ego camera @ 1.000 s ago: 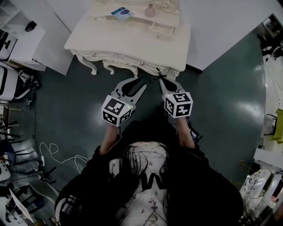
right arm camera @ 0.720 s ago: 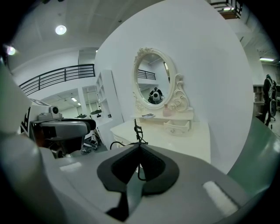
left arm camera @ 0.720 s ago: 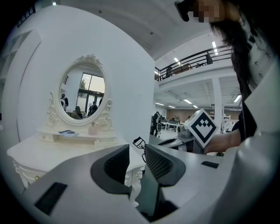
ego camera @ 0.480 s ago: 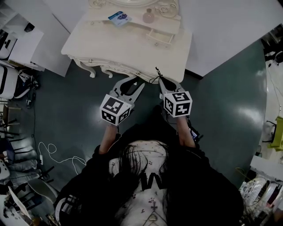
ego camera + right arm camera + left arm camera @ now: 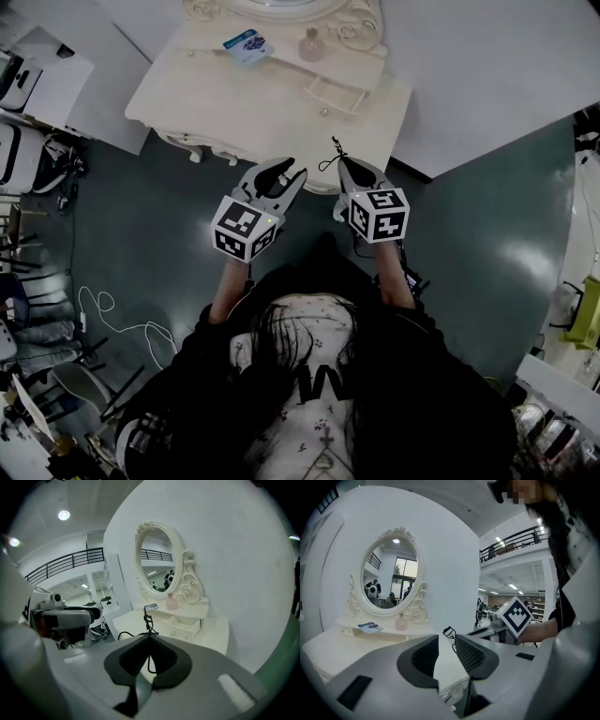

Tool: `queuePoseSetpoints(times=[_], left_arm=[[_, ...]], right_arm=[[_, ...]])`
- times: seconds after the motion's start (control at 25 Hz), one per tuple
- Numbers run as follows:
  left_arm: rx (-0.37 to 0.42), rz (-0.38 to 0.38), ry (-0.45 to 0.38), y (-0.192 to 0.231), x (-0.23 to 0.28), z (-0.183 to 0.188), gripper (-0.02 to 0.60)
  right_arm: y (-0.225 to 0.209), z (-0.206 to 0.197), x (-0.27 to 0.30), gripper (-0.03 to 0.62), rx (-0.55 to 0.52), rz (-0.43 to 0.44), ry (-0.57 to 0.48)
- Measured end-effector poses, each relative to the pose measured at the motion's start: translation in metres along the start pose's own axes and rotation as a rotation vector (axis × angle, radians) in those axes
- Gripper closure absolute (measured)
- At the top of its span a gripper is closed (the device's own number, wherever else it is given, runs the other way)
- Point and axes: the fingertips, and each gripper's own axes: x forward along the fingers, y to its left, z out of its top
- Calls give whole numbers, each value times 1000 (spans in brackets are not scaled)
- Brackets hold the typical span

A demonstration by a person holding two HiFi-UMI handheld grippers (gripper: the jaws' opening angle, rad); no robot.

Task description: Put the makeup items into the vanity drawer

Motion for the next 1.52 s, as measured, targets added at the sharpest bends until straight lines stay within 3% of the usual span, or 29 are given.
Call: queuePoseSetpoints(times=[0.44,0.92,1.2,1.52], left_arm=[[3,65,10,1,51,12,466],[-11,127,61,9,56,-1,466],[-6,98,65,18,65,0,466],[61,37,80,45,86,15,466]], right_arm=[[-51,17,18,579,-10,62,5],[-56,6,35,579,26,121,24],[-65,10,44,579,37,96,24],[-75,28,70,579,55,51,19]])
